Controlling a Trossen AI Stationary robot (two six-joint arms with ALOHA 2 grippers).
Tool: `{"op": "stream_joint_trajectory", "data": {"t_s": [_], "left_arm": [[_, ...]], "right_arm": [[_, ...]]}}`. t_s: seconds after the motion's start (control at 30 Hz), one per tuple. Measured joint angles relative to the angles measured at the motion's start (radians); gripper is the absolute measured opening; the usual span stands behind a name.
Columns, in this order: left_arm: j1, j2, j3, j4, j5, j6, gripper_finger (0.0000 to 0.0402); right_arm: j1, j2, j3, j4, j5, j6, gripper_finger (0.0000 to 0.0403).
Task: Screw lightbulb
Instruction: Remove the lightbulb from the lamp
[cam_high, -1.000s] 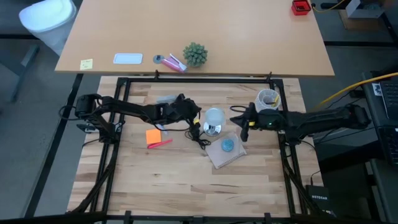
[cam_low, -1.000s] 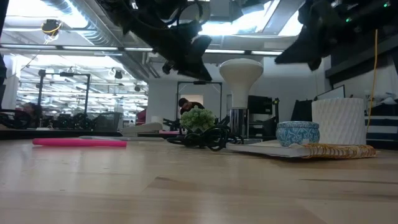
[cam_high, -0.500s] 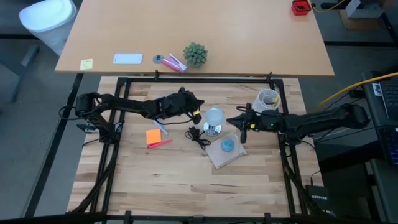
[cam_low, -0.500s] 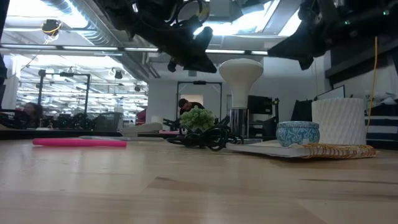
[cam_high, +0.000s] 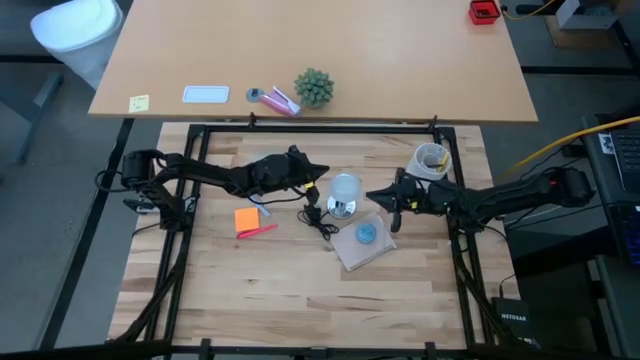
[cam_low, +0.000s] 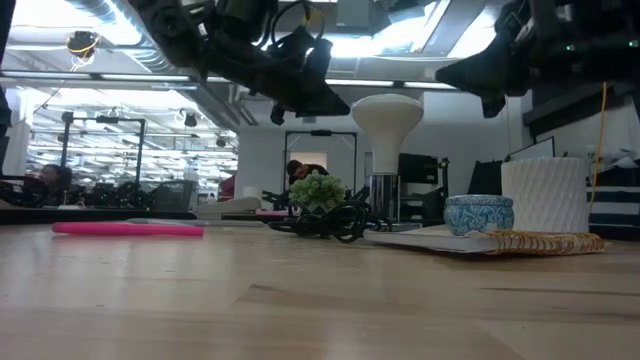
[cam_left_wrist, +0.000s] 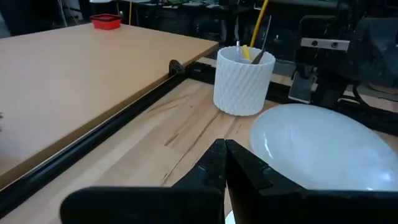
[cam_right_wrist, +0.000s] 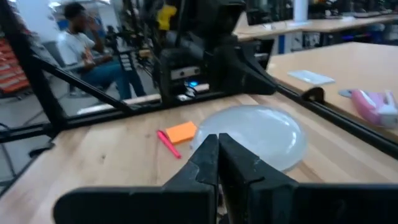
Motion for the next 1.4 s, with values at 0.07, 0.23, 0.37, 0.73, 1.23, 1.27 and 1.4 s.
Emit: {"op": "stream_joint_trajectory", "data": {"t_s": [0.07,0.23,0.37,0.73,1.23,1.27,1.4], "left_arm": [[0.000,0.000,-0.001,0.006,0.001,0.001,0.0000],[-0.007,0.023,-0.019,0.059,0.011,0.001,0.0000],[-0.017,0.073,-0.019,0.136,0.016,0.001,0.0000],[-0.014,0.088,-0.020,0.176,0.015,0.009,0.0000],[-0.050,0.087,-0.020,0.169,0.002,0.009,0.0000],[-0.052,0.087,-0.020,0.168,0.002,0.009,0.0000],[-0.064,0.086,-0.020,0.167,-0.005,0.009,0.0000]], "right_arm": [[0.000,0.000,-0.014,0.045,-0.022,-0.001,0.0011],[0.000,0.027,-0.020,0.069,-0.025,-0.001,0.0011],[0.000,0.093,-0.019,0.111,-0.025,0.001,0.0011],[0.000,0.234,-0.018,0.223,-0.001,0.005,0.0011],[0.000,0.233,-0.018,0.192,0.133,0.081,0.0011],[0.000,0.233,-0.018,0.192,0.135,0.083,0.0011],[0.000,0.233,-0.018,0.190,0.151,0.085,0.0011]]}}
